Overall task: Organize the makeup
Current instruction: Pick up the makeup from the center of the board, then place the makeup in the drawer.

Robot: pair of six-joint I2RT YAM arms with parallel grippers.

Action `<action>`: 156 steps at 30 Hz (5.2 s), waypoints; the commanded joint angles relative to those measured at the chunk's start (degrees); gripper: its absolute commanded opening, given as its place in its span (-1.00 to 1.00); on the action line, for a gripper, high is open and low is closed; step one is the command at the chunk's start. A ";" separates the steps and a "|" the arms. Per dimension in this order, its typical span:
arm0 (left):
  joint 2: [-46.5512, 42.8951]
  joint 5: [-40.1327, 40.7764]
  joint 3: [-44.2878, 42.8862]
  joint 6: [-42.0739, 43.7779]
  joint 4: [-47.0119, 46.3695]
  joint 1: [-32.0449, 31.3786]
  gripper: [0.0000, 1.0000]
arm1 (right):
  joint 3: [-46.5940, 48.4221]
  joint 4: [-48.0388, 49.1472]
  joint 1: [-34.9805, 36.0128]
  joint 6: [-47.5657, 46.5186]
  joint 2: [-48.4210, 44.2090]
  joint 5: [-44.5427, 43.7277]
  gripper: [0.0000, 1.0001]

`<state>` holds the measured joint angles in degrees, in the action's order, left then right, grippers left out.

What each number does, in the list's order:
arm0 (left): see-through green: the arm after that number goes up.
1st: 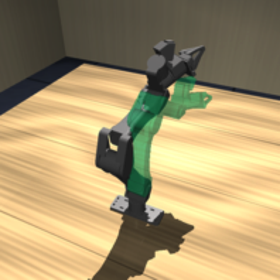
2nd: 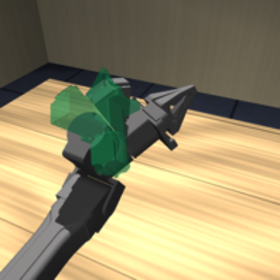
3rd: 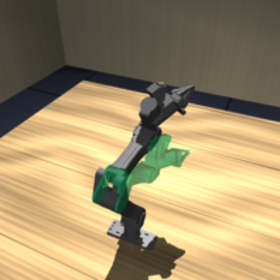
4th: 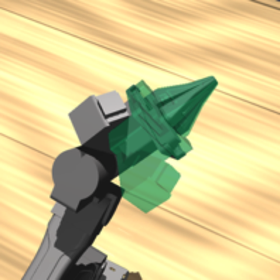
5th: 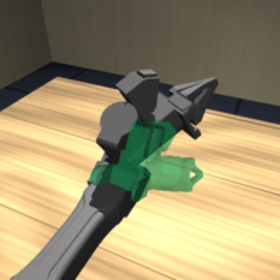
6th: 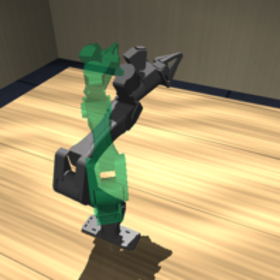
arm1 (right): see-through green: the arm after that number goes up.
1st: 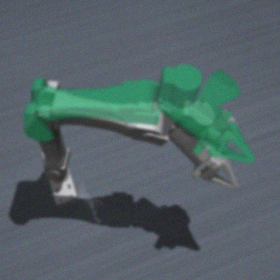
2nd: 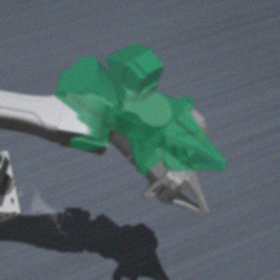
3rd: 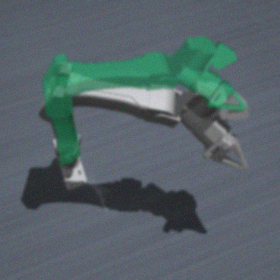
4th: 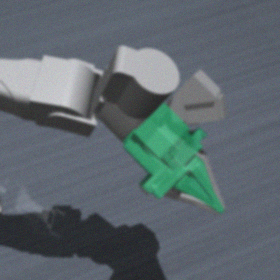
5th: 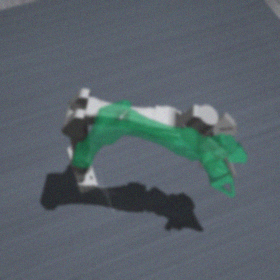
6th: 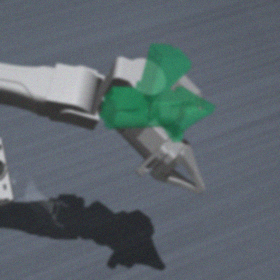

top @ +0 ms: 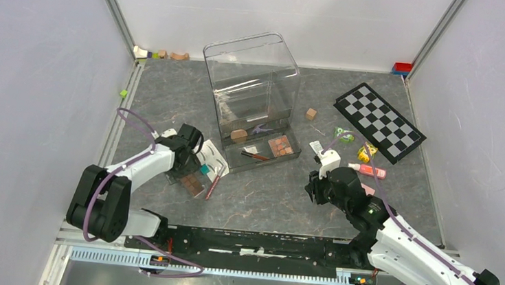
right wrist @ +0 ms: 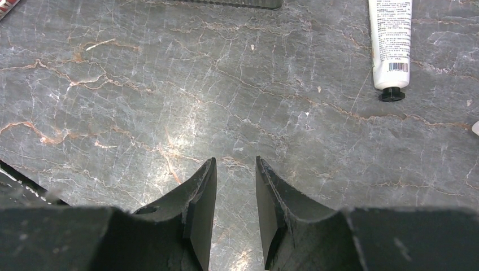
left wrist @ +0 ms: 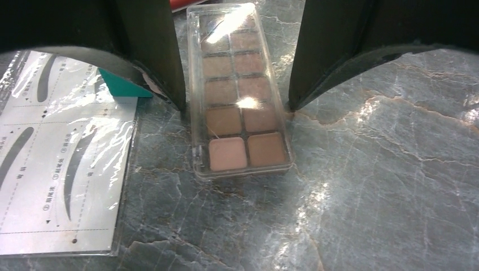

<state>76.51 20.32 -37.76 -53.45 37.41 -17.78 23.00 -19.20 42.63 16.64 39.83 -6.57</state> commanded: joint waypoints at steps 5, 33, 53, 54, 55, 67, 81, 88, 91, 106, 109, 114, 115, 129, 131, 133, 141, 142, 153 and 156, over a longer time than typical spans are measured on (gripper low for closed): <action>3.04 -0.57 0.92 -1.31 -3.45 0.20 0.10 | 1.96 -1.27 0.08 -0.82 -0.86 -0.97 -0.24; -35.90 -5.34 -13.03 8.17 11.81 -1.94 -0.47 | 6.75 -5.82 0.11 2.91 -9.90 -0.66 -0.23; -6.78 10.71 -36.47 36.19 4.56 -42.20 -0.61 | 8.90 -11.10 0.15 3.65 -12.11 -5.55 -0.22; -5.50 9.78 -37.45 38.58 4.60 -42.25 -0.61 | 8.90 -11.12 0.13 3.61 -12.20 -5.60 -0.22; -4.32 8.72 -38.36 40.85 4.64 -42.25 -0.60 | 9.00 -11.29 0.14 3.66 -12.12 -5.73 -0.22; 9.55 7.11 -46.36 63.04 2.84 -42.25 -0.57 | 10.48 -13.22 0.12 1.24 -12.06 -7.66 -0.21; 18.32 -4.45 -46.67 84.46 1.74 -41.02 -0.53 | 10.44 -15.64 0.09 0.98 -14.30 -9.41 -0.21; 21.35 -3.13 -43.83 89.37 -2.85 -37.76 -0.56 | 10.33 -16.22 0.12 1.05 -15.11 -9.63 -0.21; 22.21 -4.60 -43.49 89.98 -4.78 -36.13 -0.60 | 10.05 -16.08 0.11 0.90 -15.22 -9.78 -0.21; 28.92 -9.51 -45.69 90.39 -3.73 -31.11 -0.62 | 9.41 -14.34 0.11 -0.36 -13.83 -9.18 -0.21; 29.68 -8.67 -46.25 90.83 -3.22 -30.54 -0.62 | 9.17 -13.84 0.08 -0.54 -13.31 -8.75 -0.21; 30.36 -7.66 -46.80 91.41 -3.19 -28.77 -0.62 | 9.50 -13.59 0.13 -0.70 -12.33 -8.38 -0.21; 30.42 -7.42 -47.00 91.61 -3.18 -28.48 -0.62 | 9.59 -13.50 0.10 -0.77 -12.09 -8.22 -0.20; 31.68 -3.97 -47.50 93.17 -3.48 -28.01 -0.22 | 9.95 -13.20 0.11 -0.09 -11.23 -6.93 -0.19; 31.51 -3.78 -47.64 93.11 -3.40 -28.01 0.05 | 10.05 -13.21 0.10 -0.10 -11.25 -6.88 -0.19; 31.10 -3.82 -47.50 92.94 -3.39 -28.01 0.17 | 10.15 -13.14 0.09 -0.02 -11.16 -6.75 -0.19; 28.79 -4.55 -47.54 91.33 -3.04 -28.18 0.39 | 10.92 -12.36 0.09 0.08 -10.35 -6.17 -0.18; 28.55 -4.57 -47.53 91.18 -2.96 -28.18 0.41 | 11.03 -12.20 0.13 0.14 -10.16 -6.11 -0.19; 25.51 -6.91 -52.25 86.82 1.90 -30.98 0.43 | 14.25 -12.21 0.09 0.33 -8.43 -5.95 -0.18; 24.22 -9.34 -54.88 84.62 4.62 -31.42 0.43 | 15.90 -12.44 0.09 0.46 -7.91 -7.69 -0.17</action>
<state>106.37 14.24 -86.83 34.87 40.93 -47.72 34.74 -33.47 42.63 16.67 31.53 -12.56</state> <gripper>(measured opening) 0.717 0.409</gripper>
